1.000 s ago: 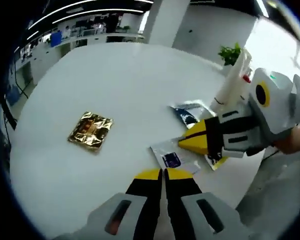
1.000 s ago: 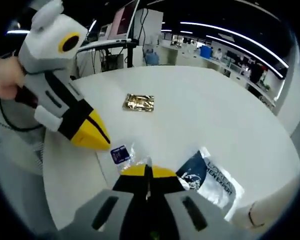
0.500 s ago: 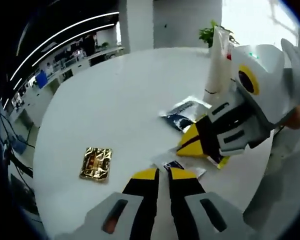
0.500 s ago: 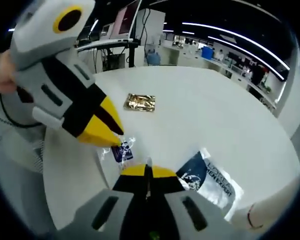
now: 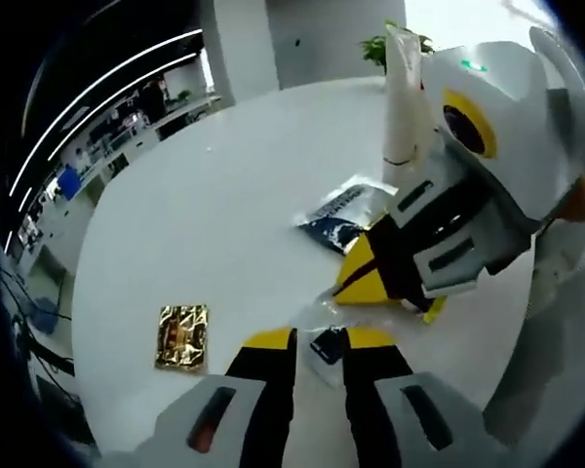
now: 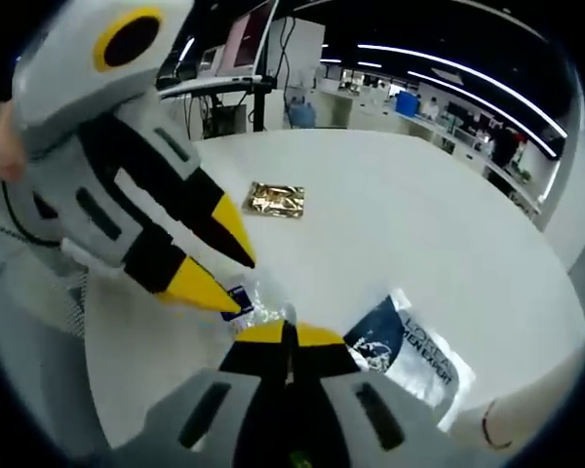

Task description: Arrange the skincare products in the storage area until every visible bottle or jar stands upright without overlapping.

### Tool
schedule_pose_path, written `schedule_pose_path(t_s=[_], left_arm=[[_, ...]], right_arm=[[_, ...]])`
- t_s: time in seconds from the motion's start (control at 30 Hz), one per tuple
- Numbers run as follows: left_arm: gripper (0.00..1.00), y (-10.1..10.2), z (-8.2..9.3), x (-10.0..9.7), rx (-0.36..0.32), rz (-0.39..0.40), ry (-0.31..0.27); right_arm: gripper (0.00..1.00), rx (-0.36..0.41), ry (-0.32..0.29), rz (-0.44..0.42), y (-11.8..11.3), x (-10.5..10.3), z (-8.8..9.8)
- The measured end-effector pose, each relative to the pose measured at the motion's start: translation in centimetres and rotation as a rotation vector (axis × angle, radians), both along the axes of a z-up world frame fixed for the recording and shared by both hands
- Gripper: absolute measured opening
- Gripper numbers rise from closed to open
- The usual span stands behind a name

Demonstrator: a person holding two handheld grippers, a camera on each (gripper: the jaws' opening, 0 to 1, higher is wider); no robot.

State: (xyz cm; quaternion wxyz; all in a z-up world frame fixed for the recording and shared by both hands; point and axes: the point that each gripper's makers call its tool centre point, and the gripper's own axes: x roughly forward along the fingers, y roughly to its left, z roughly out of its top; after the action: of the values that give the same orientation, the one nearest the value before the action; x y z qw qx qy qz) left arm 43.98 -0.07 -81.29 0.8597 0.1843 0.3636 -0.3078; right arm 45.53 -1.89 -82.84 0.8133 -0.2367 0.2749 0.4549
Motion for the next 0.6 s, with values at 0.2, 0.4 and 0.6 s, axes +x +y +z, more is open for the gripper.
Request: schedule_pose_path(t_s=[0.2,0.4,0.6], left_arm=[[0.19,-0.67,-0.85,-0.16,0.005,-0.025,0.004],[0.17,-0.76,-1.19,-0.15,-0.010,-0.017,0.030],[0.17,-0.83,-1.24,-0.25,-0.034,0.009,0.042]], right_arm=[[0.01,-0.005,-0.001,0.006,0.01,0.00,0.00],[0.01,-0.001,-0.001,0.009,0.04,-0.01,0.02],[0.03,-0.018,-0.023,0.025,0.07,0.01,0.06]])
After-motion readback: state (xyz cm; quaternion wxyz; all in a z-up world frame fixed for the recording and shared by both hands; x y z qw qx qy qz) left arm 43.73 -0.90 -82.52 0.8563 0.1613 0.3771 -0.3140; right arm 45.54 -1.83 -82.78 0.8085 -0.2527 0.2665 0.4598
